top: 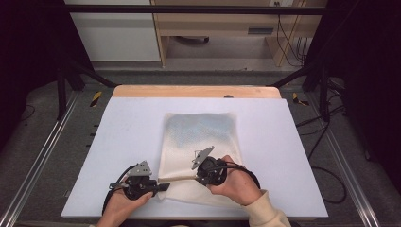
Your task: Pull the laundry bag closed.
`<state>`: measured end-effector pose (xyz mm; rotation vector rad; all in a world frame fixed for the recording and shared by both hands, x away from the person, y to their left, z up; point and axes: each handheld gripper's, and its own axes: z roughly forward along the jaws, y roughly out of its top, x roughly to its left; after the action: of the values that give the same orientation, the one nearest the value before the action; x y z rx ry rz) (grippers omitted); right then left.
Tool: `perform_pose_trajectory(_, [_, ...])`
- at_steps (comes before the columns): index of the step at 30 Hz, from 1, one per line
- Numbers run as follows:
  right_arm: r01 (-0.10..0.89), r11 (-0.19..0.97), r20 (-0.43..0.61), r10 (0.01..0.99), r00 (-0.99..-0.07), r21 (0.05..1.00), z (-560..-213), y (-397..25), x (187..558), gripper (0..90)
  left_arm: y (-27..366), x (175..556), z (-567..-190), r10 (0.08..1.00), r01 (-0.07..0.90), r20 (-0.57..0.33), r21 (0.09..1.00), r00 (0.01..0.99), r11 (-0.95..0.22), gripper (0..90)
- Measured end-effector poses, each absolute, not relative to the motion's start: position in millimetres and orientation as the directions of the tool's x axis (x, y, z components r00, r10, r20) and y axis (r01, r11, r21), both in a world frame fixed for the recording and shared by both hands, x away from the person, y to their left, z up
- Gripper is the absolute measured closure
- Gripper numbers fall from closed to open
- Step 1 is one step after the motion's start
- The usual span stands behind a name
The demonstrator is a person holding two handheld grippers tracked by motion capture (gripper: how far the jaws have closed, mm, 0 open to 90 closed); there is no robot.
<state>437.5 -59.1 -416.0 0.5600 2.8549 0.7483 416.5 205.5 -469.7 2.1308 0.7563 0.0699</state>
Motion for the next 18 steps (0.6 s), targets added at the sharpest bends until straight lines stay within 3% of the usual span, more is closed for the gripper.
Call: perform_pose_trajectory(18, [0.342,0.795,-0.02,0.405,-0.914,0.501,-421.5,-68.0,437.1,82.0,203.5,416.0,-471.0,0.541,0.489,-0.197,0.733,0.818,-0.473,82.7])
